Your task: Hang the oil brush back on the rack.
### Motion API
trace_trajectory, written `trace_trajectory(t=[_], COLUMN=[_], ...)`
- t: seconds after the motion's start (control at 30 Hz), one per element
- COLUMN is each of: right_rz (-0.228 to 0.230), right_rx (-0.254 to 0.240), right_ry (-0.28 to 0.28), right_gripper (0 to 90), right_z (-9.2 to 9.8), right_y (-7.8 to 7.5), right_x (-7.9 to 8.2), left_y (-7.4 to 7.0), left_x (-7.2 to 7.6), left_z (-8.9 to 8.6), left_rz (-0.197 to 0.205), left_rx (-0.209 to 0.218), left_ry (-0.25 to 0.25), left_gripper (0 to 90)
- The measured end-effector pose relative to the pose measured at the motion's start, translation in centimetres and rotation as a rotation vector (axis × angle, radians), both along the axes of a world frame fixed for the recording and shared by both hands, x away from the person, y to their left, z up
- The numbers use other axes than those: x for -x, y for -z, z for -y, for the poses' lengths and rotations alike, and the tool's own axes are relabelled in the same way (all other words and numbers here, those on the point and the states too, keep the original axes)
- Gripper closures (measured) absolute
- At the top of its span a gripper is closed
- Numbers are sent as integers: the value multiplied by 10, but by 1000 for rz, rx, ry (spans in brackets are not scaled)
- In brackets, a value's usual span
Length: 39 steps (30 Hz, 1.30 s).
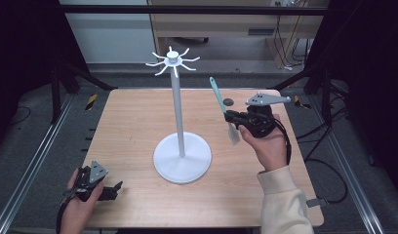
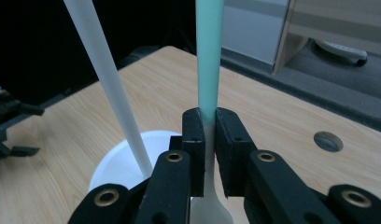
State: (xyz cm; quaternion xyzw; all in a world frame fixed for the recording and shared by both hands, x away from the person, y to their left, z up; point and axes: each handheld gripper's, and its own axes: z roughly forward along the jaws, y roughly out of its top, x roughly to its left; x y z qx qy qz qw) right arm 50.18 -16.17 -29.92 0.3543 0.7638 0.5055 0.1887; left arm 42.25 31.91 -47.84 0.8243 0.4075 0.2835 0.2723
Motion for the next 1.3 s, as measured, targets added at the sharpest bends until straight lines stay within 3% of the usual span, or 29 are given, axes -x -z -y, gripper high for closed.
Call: trace_trajectory(t=[0.27, 0.5, 1.3], right_rz=[46, 82, 144], right_rx=[-49, -60, -113], right_ry=[6, -6, -39], right_gripper=[829, 828, 829], right_z=[-1, -4, -7], right_y=[-5, -12, -27], right_x=[10, 20, 34], left_y=[-1, -1, -1], left_x=[0, -1, -1], left_z=[0, 2, 2], left_rz=[8, 4, 3], left_rx=[4, -3, -3], left_ry=[5, 13, 12], left_gripper=[31, 31, 31])
